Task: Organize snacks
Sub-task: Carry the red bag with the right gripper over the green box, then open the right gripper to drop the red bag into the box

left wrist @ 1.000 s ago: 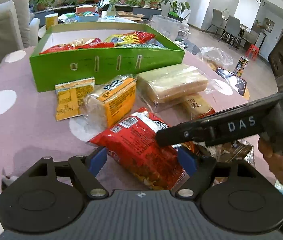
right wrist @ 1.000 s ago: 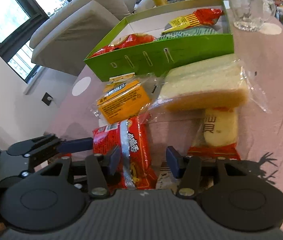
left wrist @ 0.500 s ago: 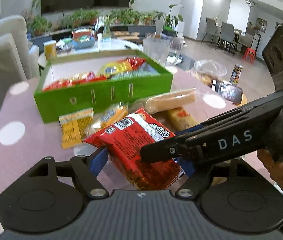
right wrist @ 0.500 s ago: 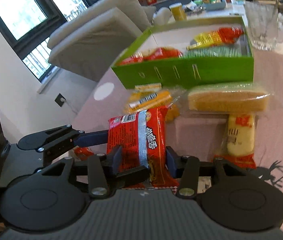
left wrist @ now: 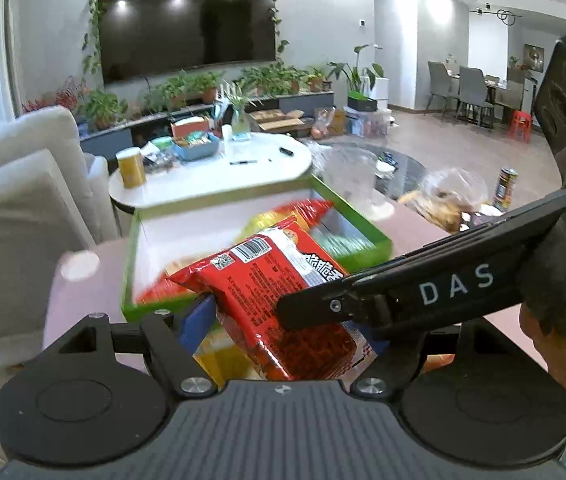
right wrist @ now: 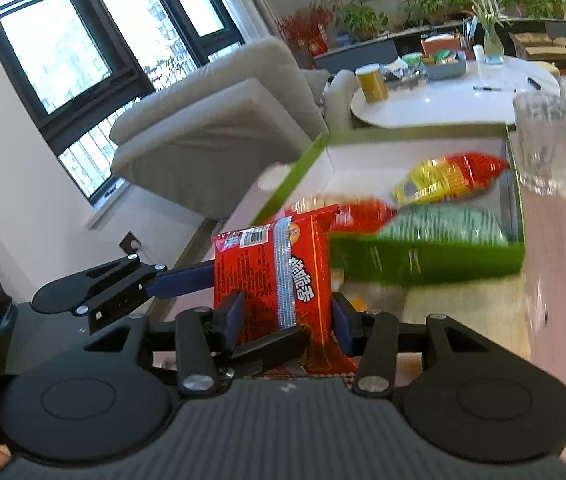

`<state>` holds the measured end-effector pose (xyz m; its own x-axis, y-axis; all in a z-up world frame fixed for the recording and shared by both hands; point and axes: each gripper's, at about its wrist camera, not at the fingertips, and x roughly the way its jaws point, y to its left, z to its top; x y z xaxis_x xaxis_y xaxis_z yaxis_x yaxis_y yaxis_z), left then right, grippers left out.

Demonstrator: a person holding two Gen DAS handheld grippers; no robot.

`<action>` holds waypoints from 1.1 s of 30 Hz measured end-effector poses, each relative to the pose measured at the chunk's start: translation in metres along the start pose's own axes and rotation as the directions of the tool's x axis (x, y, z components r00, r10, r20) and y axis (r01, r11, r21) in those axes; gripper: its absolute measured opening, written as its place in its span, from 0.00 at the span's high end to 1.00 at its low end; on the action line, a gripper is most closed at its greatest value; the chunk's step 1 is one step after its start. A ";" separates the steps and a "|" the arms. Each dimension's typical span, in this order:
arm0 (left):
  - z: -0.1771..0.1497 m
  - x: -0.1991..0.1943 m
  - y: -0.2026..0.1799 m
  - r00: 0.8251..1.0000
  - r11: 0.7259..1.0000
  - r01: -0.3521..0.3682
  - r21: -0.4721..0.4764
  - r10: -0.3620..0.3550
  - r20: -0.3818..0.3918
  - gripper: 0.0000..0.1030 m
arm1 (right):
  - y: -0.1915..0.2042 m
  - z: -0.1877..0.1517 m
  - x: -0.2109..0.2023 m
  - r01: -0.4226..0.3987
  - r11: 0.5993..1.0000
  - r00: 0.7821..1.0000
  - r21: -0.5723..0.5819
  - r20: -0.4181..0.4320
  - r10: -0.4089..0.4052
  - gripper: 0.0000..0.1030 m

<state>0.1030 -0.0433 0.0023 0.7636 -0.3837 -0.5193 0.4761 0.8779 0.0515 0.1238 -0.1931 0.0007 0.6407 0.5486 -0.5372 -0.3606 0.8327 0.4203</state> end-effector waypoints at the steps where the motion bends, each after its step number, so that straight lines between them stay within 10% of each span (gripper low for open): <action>1: 0.004 0.002 0.002 1.000 1.000 -0.006 0.004 0.006 0.005 0.28 | -0.001 0.004 0.001 -0.002 1.000 1.000 0.000 0.008 0.002 0.53; 33: 0.056 0.159 0.109 0.982 0.981 -0.184 0.061 0.187 -0.040 0.28 | -0.054 0.091 0.125 0.044 0.994 0.998 0.097 0.048 -0.049 0.53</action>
<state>0.3009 -0.0249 -0.0266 0.8208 -0.2009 -0.5347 0.3530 0.9144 0.1983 0.2854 -0.1763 -0.0229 0.6891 0.5032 -0.5215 -0.2649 0.8447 0.4651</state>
